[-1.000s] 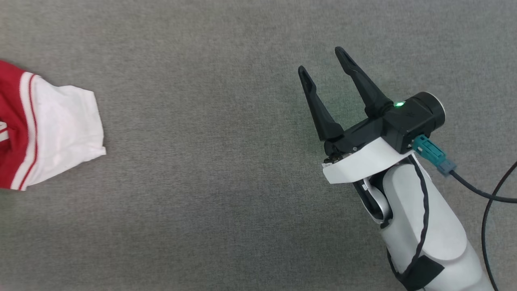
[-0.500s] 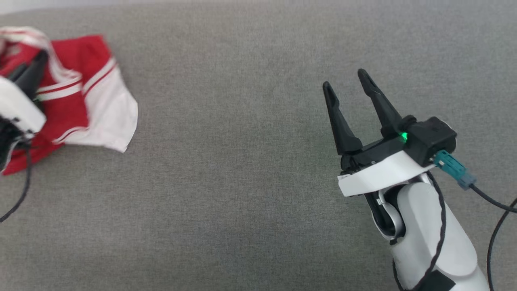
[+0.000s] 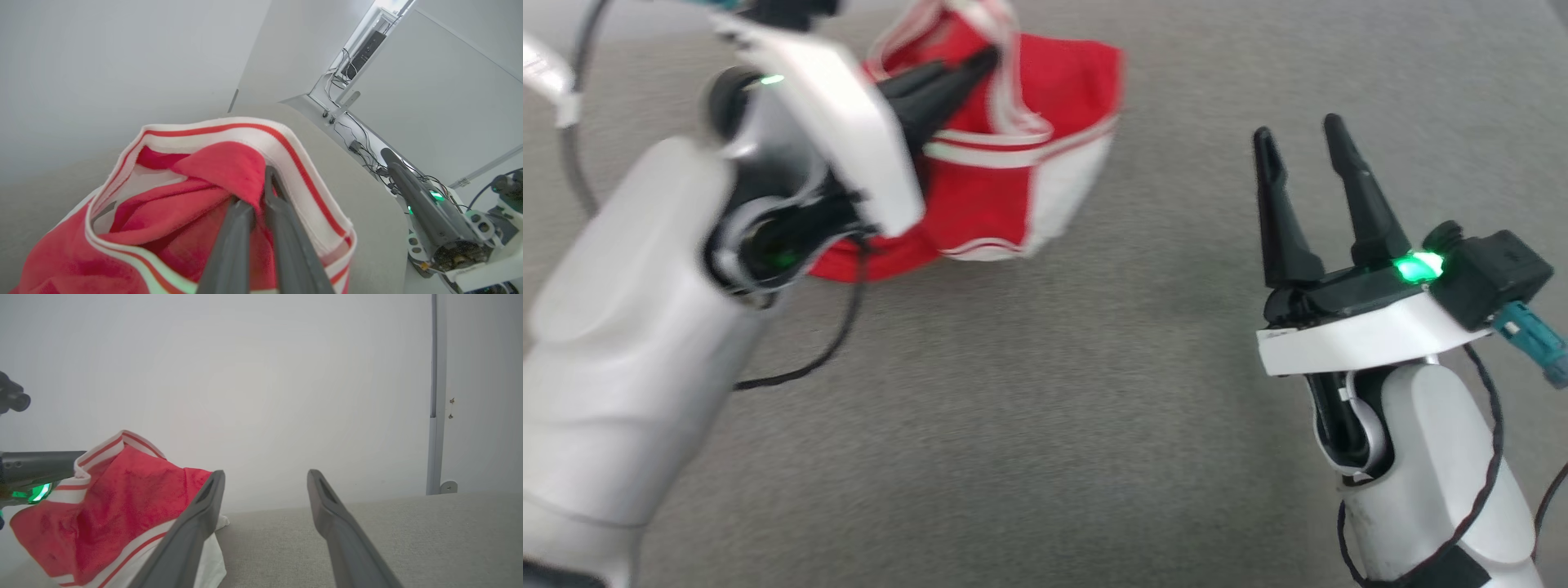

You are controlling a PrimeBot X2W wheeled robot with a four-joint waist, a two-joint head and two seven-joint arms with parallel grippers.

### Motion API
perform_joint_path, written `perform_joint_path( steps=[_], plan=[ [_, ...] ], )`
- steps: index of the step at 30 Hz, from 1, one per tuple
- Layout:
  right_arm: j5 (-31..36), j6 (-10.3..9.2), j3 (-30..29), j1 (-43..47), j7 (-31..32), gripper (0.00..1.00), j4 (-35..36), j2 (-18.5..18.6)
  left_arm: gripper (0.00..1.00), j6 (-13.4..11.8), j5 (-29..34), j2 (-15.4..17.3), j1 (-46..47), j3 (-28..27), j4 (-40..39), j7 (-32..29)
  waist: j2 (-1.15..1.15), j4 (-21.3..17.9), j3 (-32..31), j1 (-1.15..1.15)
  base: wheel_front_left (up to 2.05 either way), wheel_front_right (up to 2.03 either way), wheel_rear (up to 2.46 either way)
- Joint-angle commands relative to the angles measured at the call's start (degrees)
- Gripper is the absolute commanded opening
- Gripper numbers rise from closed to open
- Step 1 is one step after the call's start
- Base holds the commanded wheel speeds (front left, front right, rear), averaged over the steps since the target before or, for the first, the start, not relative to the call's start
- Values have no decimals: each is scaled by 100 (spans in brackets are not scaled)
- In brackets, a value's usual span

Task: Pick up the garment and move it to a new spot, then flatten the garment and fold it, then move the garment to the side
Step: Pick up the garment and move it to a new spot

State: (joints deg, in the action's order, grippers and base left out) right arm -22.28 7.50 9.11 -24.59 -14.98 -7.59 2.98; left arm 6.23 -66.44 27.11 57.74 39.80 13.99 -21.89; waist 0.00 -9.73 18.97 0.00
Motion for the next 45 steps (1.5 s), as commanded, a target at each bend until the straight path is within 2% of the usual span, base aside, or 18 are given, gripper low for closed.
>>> perform_joint_path(
  steps=[1,7,13,19,23,33,37,38,39,40,41,42,43,44,45],
  plan=[
    [-27,-2,-8,47,-29,100,32,-6,0,-8,72,-46,136,35,3,-43,0,-367,183,0,0,0,0],
    [-316,-2,-229,143,-29,100,136,-7,0,-1,-153,-795,605,238,374,-351,0,-1107,440,0,0,0,0],
    [-639,-2,-278,278,-29,100,178,-9,0,79,-1,-955,652,651,1298,-622,0,-1673,599,0,0,0,0],
    [-1004,-2,-190,378,-29,100,211,-7,0,127,452,-750,904,1165,2299,-747,0,-2084,686,0,0,0,0],
    [-1149,-2,-128,417,-29,100,227,-7,0,132,800,-492,1012,1710,2658,-947,0,-2282,706,0,0,0,0],
    [-1303,-2,-255,541,-29,100,343,-5,0,114,663,77,857,2989,2828,-1899,0,-2362,867,0,0,0,0],
    [-1330,-2,-207,514,-29,100,324,-6,0,111,641,294,1006,3240,2604,-1721,0,-2366,892,0,0,0,0],
    [-1325,-2,-178,489,-29,100,310,-5,14,111,611,322,1069,3239,2554,-1578,0,-2366,884,0,0,0,0],
    [-1325,-2,-178,489,-29,100,310,-5,14,111,611,322,1069,3239,2554,-1578,0,-2366,884,0,0,0,0],
    [-1321,-2,-127,463,-29,100,289,-5,35,110,595,351,1121,3241,2479,-1417,0,-2366,860,0,0,0,0],
    [-1288,-2,-71,436,-29,100,273,-6,52,111,552,383,1158,3239,2404,-1256,0,-2365,826,0,0,0,0],
    [-1246,-2,-17,416,-29,100,247,-6,79,111,463,424,1191,3218,2351,-1088,0,-2363,780,0,0,0,0],
    [-1182,-2,-1,412,-29,100,226,-3,85,112,403,422,1244,3200,2262,-890,0,-2323,729,0,0,0,0],
    [-1119,-2,-2,408,-29,100,198,-1,100,112,350,395,1302,3182,2185,-710,0,-2250,678,0,0,0,0],
    [-1050,-2,12,390,-29,100,165,-8,100,117,235,374,1326,3138,2111,-537,0,-2174,626,0,0,0,0]
  ],
)
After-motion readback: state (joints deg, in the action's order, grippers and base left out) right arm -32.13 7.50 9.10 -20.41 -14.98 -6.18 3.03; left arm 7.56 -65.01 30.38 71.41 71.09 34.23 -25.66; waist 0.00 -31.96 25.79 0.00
